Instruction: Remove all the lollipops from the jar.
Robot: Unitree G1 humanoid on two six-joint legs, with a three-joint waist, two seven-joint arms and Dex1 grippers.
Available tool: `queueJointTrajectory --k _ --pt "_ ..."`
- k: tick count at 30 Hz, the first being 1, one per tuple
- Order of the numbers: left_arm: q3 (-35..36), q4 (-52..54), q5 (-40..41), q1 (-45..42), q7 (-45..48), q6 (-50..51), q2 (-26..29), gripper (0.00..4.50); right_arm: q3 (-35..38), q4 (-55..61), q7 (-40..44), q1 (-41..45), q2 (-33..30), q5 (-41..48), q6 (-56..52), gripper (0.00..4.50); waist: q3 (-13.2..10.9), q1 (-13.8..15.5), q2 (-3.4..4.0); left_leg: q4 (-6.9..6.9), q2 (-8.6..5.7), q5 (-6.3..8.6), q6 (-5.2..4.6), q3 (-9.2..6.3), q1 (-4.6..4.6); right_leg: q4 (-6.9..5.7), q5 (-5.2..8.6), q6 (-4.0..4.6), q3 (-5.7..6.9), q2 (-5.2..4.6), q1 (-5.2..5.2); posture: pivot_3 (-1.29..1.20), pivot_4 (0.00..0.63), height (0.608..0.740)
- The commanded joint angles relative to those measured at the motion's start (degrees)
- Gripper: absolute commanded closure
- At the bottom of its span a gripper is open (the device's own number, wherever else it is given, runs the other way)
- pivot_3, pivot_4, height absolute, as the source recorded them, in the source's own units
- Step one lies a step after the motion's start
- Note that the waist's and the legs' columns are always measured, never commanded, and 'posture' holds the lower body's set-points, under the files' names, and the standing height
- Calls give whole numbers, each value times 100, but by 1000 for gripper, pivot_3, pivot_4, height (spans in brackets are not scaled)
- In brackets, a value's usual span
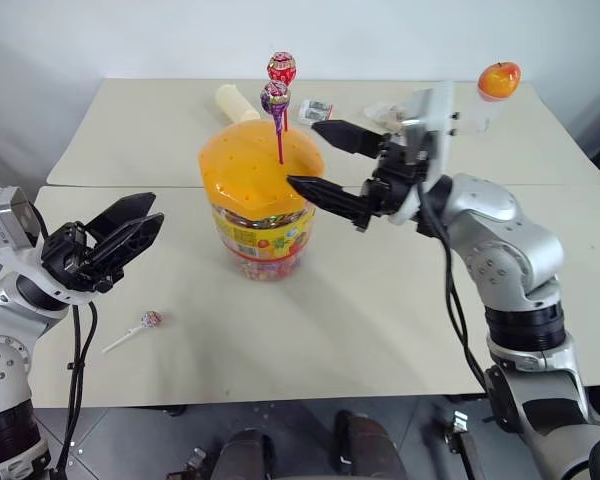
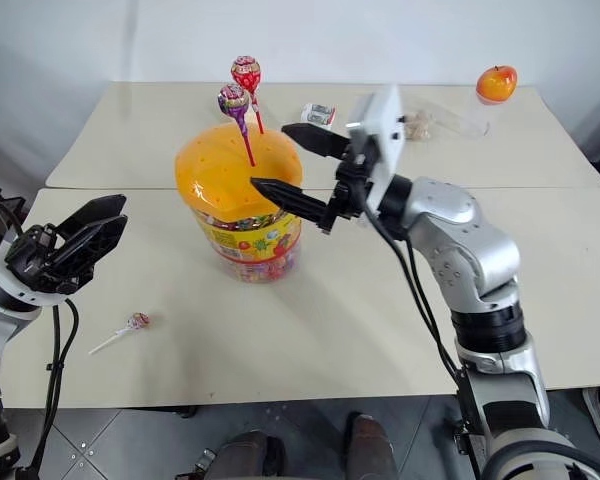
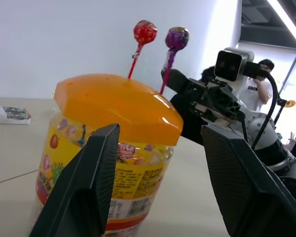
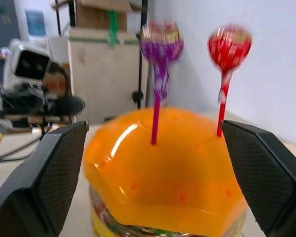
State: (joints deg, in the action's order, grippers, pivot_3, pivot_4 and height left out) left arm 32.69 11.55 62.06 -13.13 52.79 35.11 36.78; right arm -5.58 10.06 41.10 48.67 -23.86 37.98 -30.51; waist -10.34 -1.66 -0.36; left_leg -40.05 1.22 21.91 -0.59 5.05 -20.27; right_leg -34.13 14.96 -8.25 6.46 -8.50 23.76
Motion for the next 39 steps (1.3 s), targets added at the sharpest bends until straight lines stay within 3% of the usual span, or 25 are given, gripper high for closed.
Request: queueJointTrajectory --k 1,2,8,17,20,24,26,30,34,39 --pt "-124 16 -124 -77 113 -289 -98 1712 -12 54 -141 320 191 -90 -176 0 0 -9 0 0 0 0 0 -1 0 -1 0 0 1 0 0 0 150 740" --pt "-159 24 -132 -78 116 -323 -138 1712 -7 81 -99 319 219 -94 -196 0 0 0 0 1 0 0 0 -1 0 -1 0 0 2 0 1 0 150 740" --pt "-88 20 -54 -26 130 -438 -224 1687 -42 267 -47 185 327 -66 -436 1661 0 -7 0 1 0 1 1 -8 -4 2 0 0 10 -1 0 0 150 740" --pt "-119 90 195 -14 246 -372 -245 1687 467 107 47 217 665 294 -311 4470 0 -10 0 2 2 1 2 -4 -3 3 0 0 10 0 0 0 150 740" --pt "-133 104 210 -5 243 -392 -266 1687 602 58 29 290 691 293 -318 4470 0 -12 0 4 2 1 2 -6 -3 3 0 -1 12 1 1 0 150 740" --pt "-124 134 408 -264 187 -422 -347 1687 1398 212 204 391 653 1252 -385 4470 0 9 0 0 2 1 2 -8 -5 4 0 -1 14 1 -1 0 150 740" --pt "-183 279 431 -293 219 -376 -307 1687 1805 201 9 346 215 1506 -749 4470 0 24 0 -4 2 1 2 -13 -8 5 0 -1 17 0 -3 0 150 740" --pt "-430 617 174 -72 642 -272 112 1687 2337 152 -155 -512 -1629 1241 -1864 4470 1 83 -2 1 -4 4 -2 -33 -13 15 -2 -2 28 -4 -10 0 150 740" --pt "-695 530 -432 236 1399 -420 806 1687 2145 95 -161 -1930 -3240 242 -2310 4470 -1 135 3 24 -2 8 -2 -14 -13 33 -1 -2 29 -1 -1 0 150 740" --pt "-973 300 -841 259 1710 -677 908 1687 1445 -321 -87 -3189 -3877 -957 -1757 4470 -2 109 7 9 10 7 -3 49 -1 46 0 -1 16 0 0 0 150 740"
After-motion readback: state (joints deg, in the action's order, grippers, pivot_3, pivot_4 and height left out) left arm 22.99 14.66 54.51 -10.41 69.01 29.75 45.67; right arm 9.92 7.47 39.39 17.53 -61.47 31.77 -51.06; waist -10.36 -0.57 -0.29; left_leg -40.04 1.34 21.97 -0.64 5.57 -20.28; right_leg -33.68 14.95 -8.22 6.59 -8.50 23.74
